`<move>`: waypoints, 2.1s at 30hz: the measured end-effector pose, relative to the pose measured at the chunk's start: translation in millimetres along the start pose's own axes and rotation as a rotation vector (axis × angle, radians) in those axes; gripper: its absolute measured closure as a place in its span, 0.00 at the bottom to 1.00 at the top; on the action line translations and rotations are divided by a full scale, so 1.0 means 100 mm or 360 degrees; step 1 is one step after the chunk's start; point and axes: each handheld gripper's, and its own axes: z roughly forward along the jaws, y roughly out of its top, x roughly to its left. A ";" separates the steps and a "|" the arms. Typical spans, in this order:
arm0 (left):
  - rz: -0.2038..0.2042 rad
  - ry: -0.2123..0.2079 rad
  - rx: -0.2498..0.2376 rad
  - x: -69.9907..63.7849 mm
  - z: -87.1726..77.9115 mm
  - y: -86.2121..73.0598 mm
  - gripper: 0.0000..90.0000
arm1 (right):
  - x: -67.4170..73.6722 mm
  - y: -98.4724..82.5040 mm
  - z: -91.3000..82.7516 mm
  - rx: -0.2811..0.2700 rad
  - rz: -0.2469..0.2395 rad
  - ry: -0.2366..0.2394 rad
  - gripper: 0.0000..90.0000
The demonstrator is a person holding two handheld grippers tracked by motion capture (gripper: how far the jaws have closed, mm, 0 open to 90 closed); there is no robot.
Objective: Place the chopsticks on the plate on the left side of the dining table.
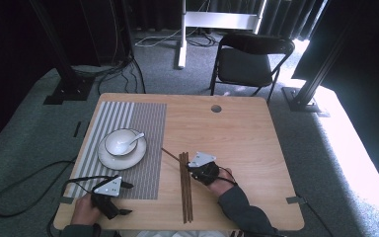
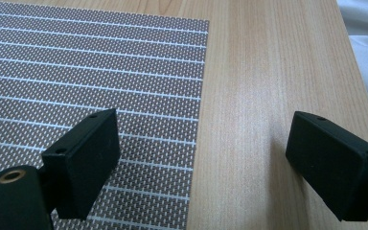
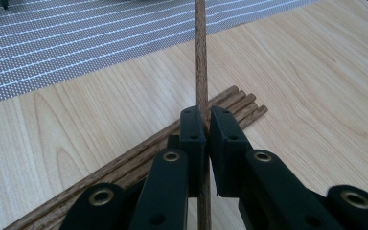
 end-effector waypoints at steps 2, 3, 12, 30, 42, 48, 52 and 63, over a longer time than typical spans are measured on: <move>0.0000 0.0000 0.0000 0.00 0.00 0.00 0.13 | 0.01 0.01 0.00 -0.0005 -0.0014 0.0003 0.94; 0.0000 0.0000 0.0000 0.00 0.00 0.00 0.13 | 0.01 0.02 0.00 -0.0004 -0.0016 0.0007 0.94; 0.0000 0.0000 0.0000 0.00 0.00 0.00 0.13 | 0.04 0.08 0.04 -0.0039 -0.0039 0.0022 0.94; 0.0001 0.0000 0.0000 0.00 0.00 0.00 0.13 | 0.12 0.20 0.11 -0.0063 -0.0115 0.0077 0.94; 0.0001 0.0000 0.0000 0.00 0.00 0.00 0.13 | 0.14 0.24 0.16 -0.0069 -0.0144 0.0107 0.94; 0.0001 0.0000 0.0000 0.00 0.00 0.00 0.13 | 0.17 0.26 0.17 -0.0073 -0.0172 0.0132 0.94; 0.0000 0.0000 0.0000 0.00 0.00 0.00 0.13 | 0.18 0.27 0.18 -0.0077 -0.0178 0.0143 0.94; 0.0001 0.0000 0.0000 0.00 0.00 0.00 0.13 | 0.23 0.31 0.21 -0.0091 -0.0213 0.0166 0.94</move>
